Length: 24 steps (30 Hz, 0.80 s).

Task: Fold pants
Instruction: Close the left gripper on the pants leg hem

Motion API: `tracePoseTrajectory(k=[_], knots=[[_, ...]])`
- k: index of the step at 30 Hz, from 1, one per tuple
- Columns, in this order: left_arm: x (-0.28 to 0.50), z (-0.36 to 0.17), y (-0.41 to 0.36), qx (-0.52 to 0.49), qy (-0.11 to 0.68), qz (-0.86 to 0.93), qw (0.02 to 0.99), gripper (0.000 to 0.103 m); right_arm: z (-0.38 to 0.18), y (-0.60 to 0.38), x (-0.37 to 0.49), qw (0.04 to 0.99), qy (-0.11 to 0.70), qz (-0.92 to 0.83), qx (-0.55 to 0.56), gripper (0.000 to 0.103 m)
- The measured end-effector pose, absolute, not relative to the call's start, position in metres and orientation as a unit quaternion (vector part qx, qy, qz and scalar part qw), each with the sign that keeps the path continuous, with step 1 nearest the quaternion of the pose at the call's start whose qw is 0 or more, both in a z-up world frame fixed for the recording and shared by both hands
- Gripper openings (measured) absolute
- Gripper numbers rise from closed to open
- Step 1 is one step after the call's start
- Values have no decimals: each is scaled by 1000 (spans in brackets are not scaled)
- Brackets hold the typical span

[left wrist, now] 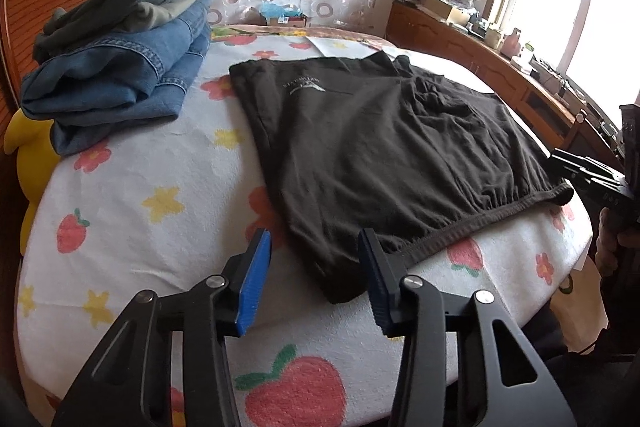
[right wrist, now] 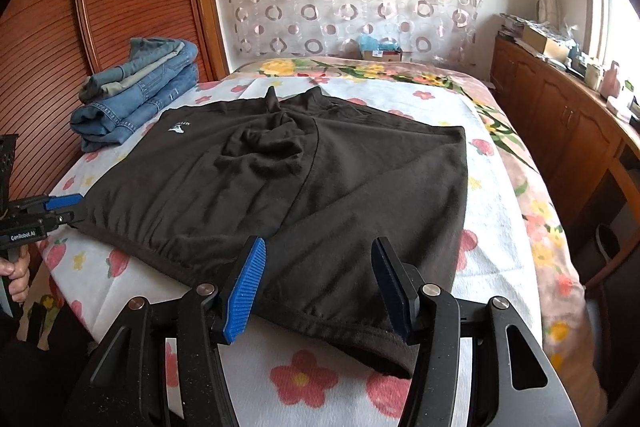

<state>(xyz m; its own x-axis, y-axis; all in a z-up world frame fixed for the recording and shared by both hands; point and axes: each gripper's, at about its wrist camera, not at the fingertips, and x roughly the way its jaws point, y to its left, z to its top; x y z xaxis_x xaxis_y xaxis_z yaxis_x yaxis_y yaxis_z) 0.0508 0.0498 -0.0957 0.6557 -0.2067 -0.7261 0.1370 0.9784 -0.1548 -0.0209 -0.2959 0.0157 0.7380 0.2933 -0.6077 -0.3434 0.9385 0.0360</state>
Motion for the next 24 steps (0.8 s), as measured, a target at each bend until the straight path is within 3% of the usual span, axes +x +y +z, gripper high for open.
tracePoseTrajectory(k=[6, 8, 24], knots=[[54, -99, 45, -43, 408, -104, 906, 15, 12, -294, -24, 935, 311, 166, -23, 57], [54, -97, 42, -43, 407, -111, 906, 10, 9, -295, -24, 935, 313, 166, -22, 57], [75, -51, -9, 4, 370, -151, 917, 6, -1, -308, -30, 931, 322, 171, 9, 57]])
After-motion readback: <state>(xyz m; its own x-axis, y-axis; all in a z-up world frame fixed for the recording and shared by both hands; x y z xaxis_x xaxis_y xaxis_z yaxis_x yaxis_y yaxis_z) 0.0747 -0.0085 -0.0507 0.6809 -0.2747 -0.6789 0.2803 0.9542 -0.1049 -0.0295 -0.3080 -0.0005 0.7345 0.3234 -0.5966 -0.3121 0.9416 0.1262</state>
